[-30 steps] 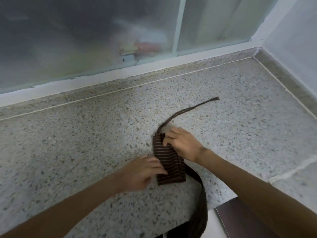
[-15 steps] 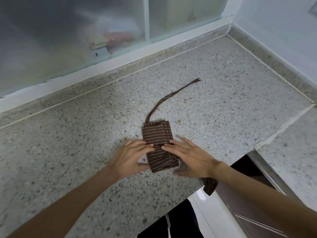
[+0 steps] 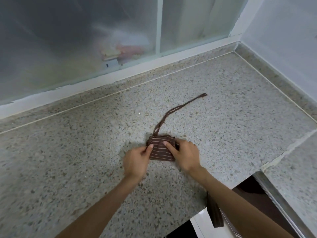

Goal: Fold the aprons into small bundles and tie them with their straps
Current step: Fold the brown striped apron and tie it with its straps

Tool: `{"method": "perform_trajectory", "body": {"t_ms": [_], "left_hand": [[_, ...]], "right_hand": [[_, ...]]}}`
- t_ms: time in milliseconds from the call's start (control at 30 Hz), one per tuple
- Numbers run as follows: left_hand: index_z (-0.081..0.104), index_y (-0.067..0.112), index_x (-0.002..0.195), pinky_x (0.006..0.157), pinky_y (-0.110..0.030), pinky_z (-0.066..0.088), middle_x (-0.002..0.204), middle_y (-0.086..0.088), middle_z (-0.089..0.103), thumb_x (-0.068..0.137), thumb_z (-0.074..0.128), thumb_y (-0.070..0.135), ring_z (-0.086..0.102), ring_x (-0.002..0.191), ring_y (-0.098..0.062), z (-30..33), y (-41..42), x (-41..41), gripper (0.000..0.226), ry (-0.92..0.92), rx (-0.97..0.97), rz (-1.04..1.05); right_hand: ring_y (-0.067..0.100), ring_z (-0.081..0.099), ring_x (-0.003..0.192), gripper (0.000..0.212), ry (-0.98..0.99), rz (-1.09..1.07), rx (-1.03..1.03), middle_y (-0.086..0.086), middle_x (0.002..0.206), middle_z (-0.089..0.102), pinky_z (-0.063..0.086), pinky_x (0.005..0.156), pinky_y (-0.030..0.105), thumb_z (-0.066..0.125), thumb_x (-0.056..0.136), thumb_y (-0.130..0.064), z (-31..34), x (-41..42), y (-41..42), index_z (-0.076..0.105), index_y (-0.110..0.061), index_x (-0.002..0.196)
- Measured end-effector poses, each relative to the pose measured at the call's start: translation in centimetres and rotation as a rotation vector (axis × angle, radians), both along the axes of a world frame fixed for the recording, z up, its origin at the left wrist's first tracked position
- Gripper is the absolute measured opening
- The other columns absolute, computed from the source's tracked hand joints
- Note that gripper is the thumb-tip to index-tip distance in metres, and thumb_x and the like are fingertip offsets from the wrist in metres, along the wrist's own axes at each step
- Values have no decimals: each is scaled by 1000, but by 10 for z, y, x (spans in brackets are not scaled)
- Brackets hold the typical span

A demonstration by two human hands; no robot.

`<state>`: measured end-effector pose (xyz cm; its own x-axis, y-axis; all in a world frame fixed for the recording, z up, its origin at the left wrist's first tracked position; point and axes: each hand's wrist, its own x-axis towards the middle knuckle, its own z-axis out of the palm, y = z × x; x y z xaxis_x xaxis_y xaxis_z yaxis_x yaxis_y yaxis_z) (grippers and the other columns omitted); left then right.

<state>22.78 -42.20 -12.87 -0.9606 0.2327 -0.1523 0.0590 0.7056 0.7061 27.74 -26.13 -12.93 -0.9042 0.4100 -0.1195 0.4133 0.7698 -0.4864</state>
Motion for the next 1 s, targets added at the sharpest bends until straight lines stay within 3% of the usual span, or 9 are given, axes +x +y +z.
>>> {"method": "perform_trajectory", "body": {"t_ms": [100,233,367,500,567,667,833,900,1000], "left_hand": [[75,22,80,56,-25,49,67,12,69,78,65,54,63,62,-5,-2,-6,-12,33,-30,-12,130],[68,24,82,67,-25,47,80,8,68,78,64,55,61,73,-11,14,-1,-37,32,-213,-282,-50],[68,8,93,71,-27,47,91,-4,68,69,72,57,65,85,-18,19,25,-63,55,-584,-201,-108],[50,0,128,84,-25,43,129,-14,55,71,78,39,54,117,-25,19,26,-79,74,-757,-172,-116],[58,6,124,88,-24,41,126,-8,59,71,79,33,54,119,-23,16,17,-78,63,-802,-140,-209],[68,18,87,79,-26,46,93,1,69,65,82,29,64,95,-19,22,1,-62,28,-747,-115,-380],[54,30,81,83,-37,49,91,3,67,54,83,44,64,91,-19,32,-21,-42,42,-603,-72,-542],[55,33,84,88,-44,49,97,1,67,51,82,46,64,95,-18,45,-22,-35,45,-541,-65,-583],[56,37,82,89,-42,49,96,7,67,58,87,26,63,95,-11,74,-18,-31,41,-420,-64,-602]], "right_hand": [[16,57,64,44,-59,-66,31,-7,68,58,39,51,28,56,80,-65,2,-18,2,54,-21,83],[17,56,92,56,-129,-37,-30,-4,106,54,49,72,34,66,75,-59,-2,-32,13,51,-19,111],[17,63,83,39,-202,-14,-116,1,93,64,52,67,31,66,77,-56,-11,-36,12,67,-22,96],[14,54,83,39,-169,-57,-165,-3,93,52,46,67,28,64,82,-51,-3,-20,2,58,-17,99],[13,51,80,37,-185,-11,-191,-4,93,50,41,64,25,62,83,-50,0,-7,-7,52,-19,100],[13,55,89,40,-290,130,-279,-4,102,55,42,70,25,61,84,-51,16,17,-6,54,-22,110],[7,58,88,24,-63,195,-258,-8,106,64,49,79,29,46,97,-37,59,19,22,63,-23,106],[10,56,100,24,-4,318,-233,-6,115,61,47,88,31,45,99,-24,78,-3,28,59,-22,118],[17,39,130,43,-426,688,-186,-2,143,43,32,108,31,45,98,-15,100,-38,22,41,-24,140]]}}
